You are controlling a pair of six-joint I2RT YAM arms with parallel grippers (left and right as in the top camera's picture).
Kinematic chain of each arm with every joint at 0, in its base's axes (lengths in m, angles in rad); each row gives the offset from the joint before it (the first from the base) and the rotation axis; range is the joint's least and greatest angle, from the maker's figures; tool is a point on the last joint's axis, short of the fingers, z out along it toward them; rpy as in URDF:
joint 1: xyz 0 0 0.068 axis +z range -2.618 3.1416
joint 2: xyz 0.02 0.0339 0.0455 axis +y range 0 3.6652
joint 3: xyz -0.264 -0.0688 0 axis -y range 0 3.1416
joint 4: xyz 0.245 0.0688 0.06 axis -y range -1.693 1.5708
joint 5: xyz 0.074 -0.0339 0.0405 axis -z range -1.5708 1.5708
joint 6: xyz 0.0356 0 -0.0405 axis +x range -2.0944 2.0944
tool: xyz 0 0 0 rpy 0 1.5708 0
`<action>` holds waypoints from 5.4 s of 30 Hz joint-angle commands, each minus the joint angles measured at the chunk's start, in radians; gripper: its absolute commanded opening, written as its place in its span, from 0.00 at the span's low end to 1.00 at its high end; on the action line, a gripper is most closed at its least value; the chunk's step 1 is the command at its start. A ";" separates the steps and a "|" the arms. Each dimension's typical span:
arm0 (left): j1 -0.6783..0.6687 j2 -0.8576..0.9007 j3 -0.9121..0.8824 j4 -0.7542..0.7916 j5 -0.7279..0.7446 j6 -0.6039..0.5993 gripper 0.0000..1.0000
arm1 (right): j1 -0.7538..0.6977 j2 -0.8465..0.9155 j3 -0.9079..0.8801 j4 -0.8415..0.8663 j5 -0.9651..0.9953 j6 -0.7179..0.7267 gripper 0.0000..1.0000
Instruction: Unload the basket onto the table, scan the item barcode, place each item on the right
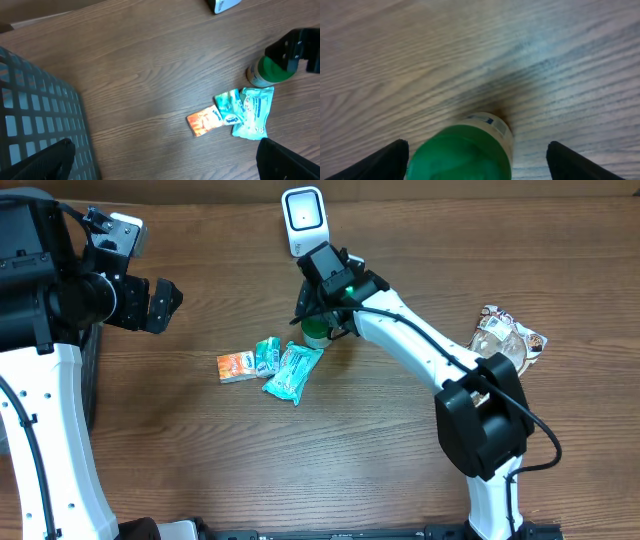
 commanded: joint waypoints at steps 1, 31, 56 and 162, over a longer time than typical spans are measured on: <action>0.003 -0.004 0.020 0.000 0.004 0.023 1.00 | 0.019 0.012 -0.005 0.005 0.007 0.005 0.84; 0.003 -0.004 0.020 0.000 0.004 0.023 1.00 | 0.010 0.046 0.064 -0.163 -0.061 -0.530 0.69; 0.003 -0.004 0.020 0.000 0.004 0.023 1.00 | -0.162 -0.094 0.060 -0.369 -0.500 -1.488 0.88; 0.003 -0.004 0.020 0.000 0.004 0.023 1.00 | -0.022 -0.042 -0.092 -0.303 -0.200 -0.150 0.74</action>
